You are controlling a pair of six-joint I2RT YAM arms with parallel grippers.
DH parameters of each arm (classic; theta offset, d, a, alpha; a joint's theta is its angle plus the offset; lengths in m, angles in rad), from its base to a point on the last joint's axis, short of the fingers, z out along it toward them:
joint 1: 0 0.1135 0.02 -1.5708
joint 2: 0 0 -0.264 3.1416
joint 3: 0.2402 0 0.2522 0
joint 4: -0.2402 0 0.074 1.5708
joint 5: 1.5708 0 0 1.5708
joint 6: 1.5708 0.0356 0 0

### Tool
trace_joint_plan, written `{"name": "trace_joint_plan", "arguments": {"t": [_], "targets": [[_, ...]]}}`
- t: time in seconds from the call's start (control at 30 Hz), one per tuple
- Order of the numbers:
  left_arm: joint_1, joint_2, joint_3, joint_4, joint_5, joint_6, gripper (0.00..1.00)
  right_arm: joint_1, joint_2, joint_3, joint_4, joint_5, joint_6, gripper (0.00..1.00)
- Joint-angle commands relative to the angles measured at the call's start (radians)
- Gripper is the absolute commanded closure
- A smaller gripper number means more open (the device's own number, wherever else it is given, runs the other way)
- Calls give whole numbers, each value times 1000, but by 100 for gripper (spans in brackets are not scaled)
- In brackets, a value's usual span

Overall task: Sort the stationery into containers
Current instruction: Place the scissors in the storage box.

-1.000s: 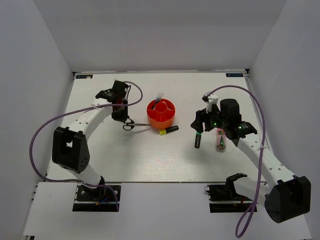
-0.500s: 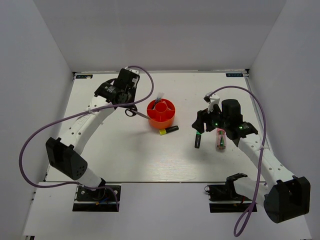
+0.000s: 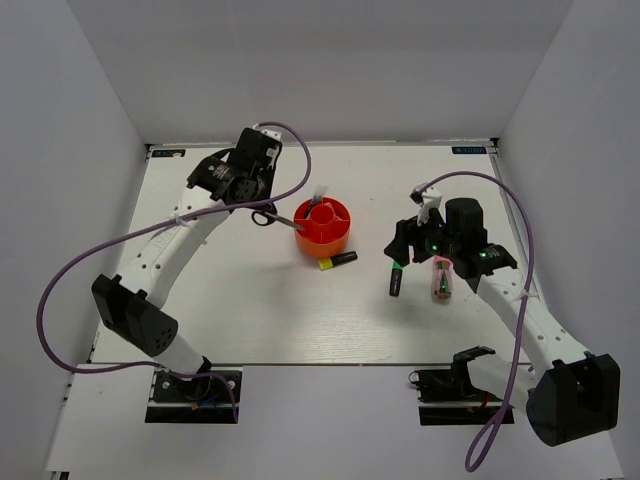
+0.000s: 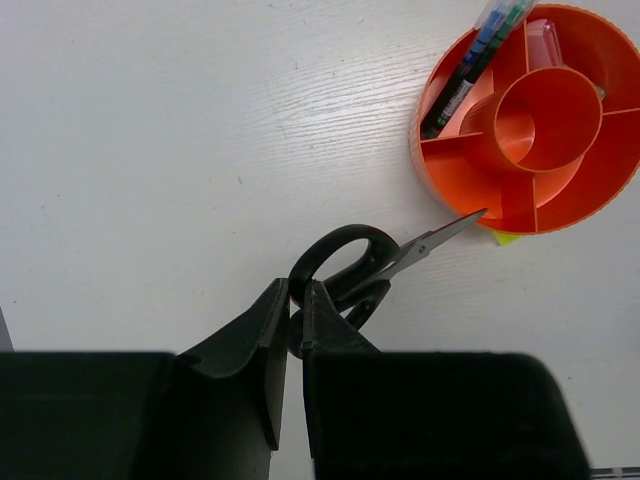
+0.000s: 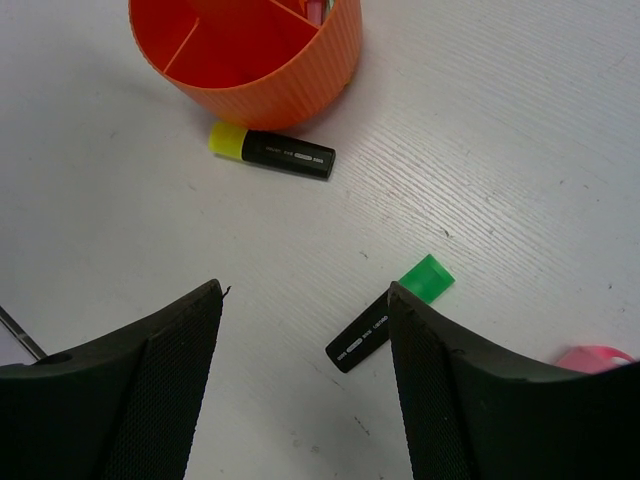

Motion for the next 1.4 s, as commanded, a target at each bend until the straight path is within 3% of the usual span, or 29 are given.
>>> {"name": "trace_joint_plan", "arguments": {"t": [0.0,1.37], "targets": [[-13,-11,48,-13,-18,8,100,-5,-21,-8,24,-23,6,30],[-110,340,315,-65,-53,57,100,-80,-50,-11,16,-80,38,27]]}}
